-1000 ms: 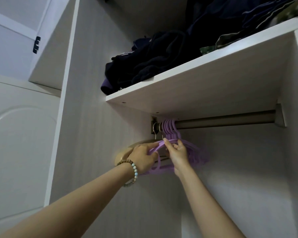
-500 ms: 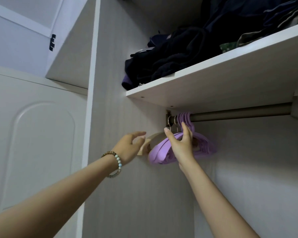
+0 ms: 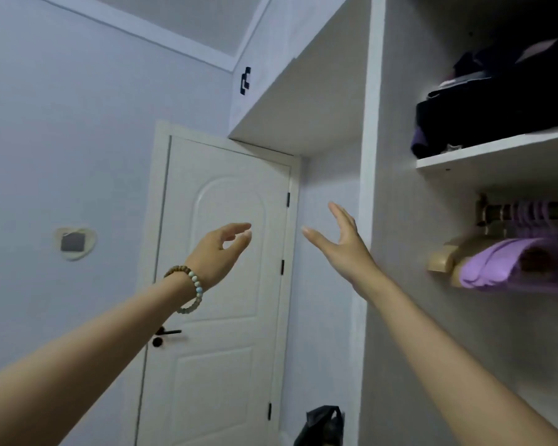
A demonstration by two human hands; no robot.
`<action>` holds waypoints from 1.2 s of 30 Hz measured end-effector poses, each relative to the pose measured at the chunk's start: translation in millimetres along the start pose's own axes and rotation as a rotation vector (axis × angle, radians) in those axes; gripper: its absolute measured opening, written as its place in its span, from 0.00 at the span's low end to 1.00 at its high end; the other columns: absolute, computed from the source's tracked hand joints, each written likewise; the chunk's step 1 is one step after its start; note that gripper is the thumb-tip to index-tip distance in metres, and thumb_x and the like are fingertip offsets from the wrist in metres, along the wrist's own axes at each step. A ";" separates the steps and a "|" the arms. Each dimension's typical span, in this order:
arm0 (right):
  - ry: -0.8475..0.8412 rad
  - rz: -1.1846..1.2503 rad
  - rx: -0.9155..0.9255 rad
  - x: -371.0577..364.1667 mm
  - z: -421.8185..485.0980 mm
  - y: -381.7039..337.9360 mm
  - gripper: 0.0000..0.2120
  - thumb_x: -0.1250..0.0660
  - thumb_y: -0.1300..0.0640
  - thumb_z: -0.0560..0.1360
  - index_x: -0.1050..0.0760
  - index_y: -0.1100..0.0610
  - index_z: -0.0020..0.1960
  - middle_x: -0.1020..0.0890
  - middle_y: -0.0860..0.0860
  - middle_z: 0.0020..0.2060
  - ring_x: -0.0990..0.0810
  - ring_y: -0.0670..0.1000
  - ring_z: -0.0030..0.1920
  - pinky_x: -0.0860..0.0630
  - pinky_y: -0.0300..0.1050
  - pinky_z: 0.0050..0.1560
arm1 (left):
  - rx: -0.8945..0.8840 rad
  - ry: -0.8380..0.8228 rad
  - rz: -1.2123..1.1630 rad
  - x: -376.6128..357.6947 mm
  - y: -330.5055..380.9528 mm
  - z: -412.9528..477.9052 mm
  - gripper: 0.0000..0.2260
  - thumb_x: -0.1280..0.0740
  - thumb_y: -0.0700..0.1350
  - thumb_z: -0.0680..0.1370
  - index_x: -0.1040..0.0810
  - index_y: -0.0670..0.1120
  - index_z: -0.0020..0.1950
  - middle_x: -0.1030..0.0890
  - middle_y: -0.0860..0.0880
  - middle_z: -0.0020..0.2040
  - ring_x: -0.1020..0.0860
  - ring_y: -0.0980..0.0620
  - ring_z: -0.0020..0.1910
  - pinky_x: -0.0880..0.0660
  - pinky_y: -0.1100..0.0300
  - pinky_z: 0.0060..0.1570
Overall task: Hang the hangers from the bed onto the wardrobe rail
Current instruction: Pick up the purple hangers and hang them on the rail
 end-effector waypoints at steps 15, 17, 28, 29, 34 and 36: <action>-0.919 0.135 -0.160 -543.2 -208.4 -63.9 0.44 0.31 0.39 0.69 0.52 0.43 0.76 0.54 0.41 0.76 0.51 0.45 0.76 0.47 0.46 0.73 | 0.801 0.080 0.285 329.1 -350.8 -336.9 0.27 0.40 0.58 0.76 0.37 0.49 0.72 0.34 0.50 0.72 0.35 0.50 0.71 0.39 0.53 0.69; -1.023 0.141 -0.171 -601.5 -259.7 -69.2 0.44 0.31 0.40 0.69 0.53 0.44 0.76 0.54 0.42 0.76 0.51 0.46 0.76 0.47 0.45 0.72 | 0.914 0.091 0.290 358.5 -384.4 -402.5 0.27 0.39 0.58 0.76 0.37 0.49 0.72 0.34 0.49 0.73 0.35 0.49 0.71 0.39 0.52 0.69; -1.397 0.139 -0.362 -813.4 -544.1 -41.6 0.43 0.29 0.44 0.69 0.49 0.50 0.76 0.48 0.48 0.76 0.45 0.50 0.75 0.43 0.45 0.71 | 1.443 0.190 0.245 440.3 -505.7 -740.2 0.29 0.36 0.56 0.75 0.36 0.44 0.72 0.34 0.45 0.72 0.34 0.46 0.70 0.37 0.54 0.70; -1.414 0.154 -0.400 -824.9 -567.9 -34.8 0.44 0.28 0.43 0.68 0.47 0.50 0.76 0.46 0.48 0.76 0.43 0.50 0.75 0.43 0.45 0.71 | 1.494 0.224 0.204 438.6 -514.1 -766.5 0.29 0.35 0.55 0.75 0.36 0.43 0.72 0.34 0.44 0.72 0.34 0.46 0.70 0.37 0.54 0.70; -1.475 0.158 -0.560 -871.4 -678.9 12.9 0.43 0.26 0.48 0.67 0.43 0.53 0.75 0.39 0.51 0.74 0.40 0.51 0.74 0.40 0.50 0.73 | 1.672 0.349 0.110 414.6 -546.4 -879.3 0.29 0.34 0.59 0.73 0.29 0.42 0.67 0.29 0.44 0.69 0.30 0.45 0.68 0.34 0.54 0.67; -1.465 0.145 -0.626 -885.0 -715.9 34.0 0.39 0.26 0.54 0.68 0.41 0.57 0.73 0.36 0.53 0.72 0.36 0.52 0.72 0.37 0.47 0.71 | 1.724 0.417 0.058 399.8 -557.2 -915.3 0.27 0.34 0.58 0.73 0.27 0.41 0.64 0.25 0.44 0.64 0.25 0.45 0.61 0.29 0.59 0.61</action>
Point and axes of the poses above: each hand's wrist, its own z-axis towards the middle knuckle, its own x-axis out of the back of the hand, y = z × x, the point moved 9 cm from there along z, towards the middle knuckle
